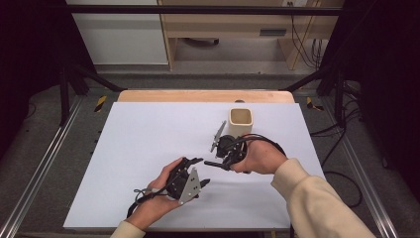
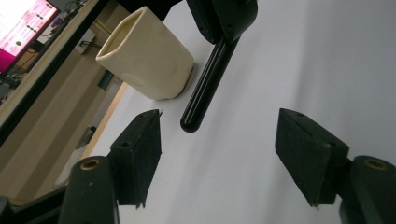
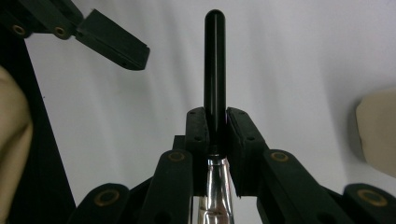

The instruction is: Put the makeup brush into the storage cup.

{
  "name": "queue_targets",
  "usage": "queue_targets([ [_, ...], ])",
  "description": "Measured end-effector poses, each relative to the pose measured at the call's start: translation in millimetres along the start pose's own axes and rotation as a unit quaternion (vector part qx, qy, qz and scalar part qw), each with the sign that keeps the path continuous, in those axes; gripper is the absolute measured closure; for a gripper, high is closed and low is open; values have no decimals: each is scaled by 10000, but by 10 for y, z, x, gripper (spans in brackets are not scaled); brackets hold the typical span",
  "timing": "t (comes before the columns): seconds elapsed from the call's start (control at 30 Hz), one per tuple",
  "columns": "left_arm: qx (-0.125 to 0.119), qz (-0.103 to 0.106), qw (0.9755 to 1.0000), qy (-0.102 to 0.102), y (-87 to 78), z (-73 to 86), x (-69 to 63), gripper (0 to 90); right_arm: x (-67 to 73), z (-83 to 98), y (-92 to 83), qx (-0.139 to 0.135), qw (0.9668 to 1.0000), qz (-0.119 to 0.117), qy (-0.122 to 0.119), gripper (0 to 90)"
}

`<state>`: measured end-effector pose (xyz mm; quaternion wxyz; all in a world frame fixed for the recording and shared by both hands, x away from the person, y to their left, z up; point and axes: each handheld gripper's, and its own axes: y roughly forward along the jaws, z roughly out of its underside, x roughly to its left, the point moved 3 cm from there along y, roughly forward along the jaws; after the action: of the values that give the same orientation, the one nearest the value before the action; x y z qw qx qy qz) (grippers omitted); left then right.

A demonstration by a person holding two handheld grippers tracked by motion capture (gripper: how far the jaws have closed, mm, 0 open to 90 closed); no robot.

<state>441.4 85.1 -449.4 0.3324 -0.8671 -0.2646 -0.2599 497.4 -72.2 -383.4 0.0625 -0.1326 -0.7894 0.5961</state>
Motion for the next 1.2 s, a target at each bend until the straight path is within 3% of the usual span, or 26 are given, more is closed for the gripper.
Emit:
queue_targets([
  [0.23, 5, -90, 9998, 185, 28, -33, -5, 406, 9, -12, -6, -52, 10000, -28, 23, 794],
  [0.27, 97, -94, 9995, 299, 27, -39, 7, 417, 13, -14, -7, -44, 10000, -37, 26, 794],
  [0.47, -23, -97, 9994, 343, 88, -99, -34, 483, 35, -22, 15, -48, 10000, -86, -17, 794],
  [0.5, -1, -100, 9992, 398, 94, -106, -36, 490, 51, -26, 15, -33, 9999, -115, 64, 794],
  [0.53, 187, -89, 9978, 629, 74, -106, -14, 499, 55, -26, 17, -40, 9999, -122, 53, 794],
  [0.7, 160, -78, 9976, 675, 95, -110, -22, 557, 70, -30, 18, -46, 9999, -154, 7, 794],
  [0.73, -2, -91, 9988, 488, 122, -110, -49, 562, 72, -32, 17, -51, 9999, -154, 6, 794],
  [1.07, 32, 6, 9988, 493, 147, -91, -66, 621, 95, -35, 39, -48, 9997, -221, -23, 794],
  [1.2, 68, 65, 9985, 545, 149, -82, -76, 689, 108, -33, 59, -35, 9996, -254, -102, 794],
])
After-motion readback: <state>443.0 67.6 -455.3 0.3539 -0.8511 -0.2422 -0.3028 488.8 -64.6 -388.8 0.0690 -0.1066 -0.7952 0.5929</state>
